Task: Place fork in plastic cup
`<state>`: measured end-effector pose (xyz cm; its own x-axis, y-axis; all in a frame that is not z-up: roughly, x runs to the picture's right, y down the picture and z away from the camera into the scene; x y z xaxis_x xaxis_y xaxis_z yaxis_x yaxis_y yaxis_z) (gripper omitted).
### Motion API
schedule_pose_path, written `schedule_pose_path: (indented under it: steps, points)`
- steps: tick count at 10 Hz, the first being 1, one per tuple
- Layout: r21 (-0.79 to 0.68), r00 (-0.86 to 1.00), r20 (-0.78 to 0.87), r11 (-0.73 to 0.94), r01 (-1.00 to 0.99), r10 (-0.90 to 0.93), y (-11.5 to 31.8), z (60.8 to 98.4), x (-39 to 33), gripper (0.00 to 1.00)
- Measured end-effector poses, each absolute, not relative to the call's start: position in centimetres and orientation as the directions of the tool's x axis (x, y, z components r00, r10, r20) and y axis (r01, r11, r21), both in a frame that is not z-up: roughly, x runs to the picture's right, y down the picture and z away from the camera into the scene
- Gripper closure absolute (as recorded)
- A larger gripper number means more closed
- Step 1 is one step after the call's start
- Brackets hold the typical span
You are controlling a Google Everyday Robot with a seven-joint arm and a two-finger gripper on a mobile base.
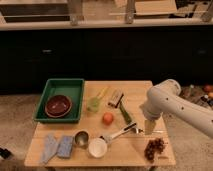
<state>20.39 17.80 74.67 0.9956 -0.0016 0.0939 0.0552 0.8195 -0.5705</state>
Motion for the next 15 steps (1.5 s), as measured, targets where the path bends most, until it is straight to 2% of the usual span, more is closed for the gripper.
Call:
schedule_pose_path:
  steps: [5, 9, 15]
  points:
    - [-0.576, 0.993, 0.117, 0.814, 0.070, -0.002, 18.9, 75.9, 21.0, 0.20]
    - [-0.578, 0.990, 0.139, 0.811, 0.091, -0.012, 19.6, 77.0, 18.5, 0.20]
    - [-0.586, 0.985, 0.171, 0.803, 0.108, -0.007, 21.0, 77.7, 20.2, 0.20]
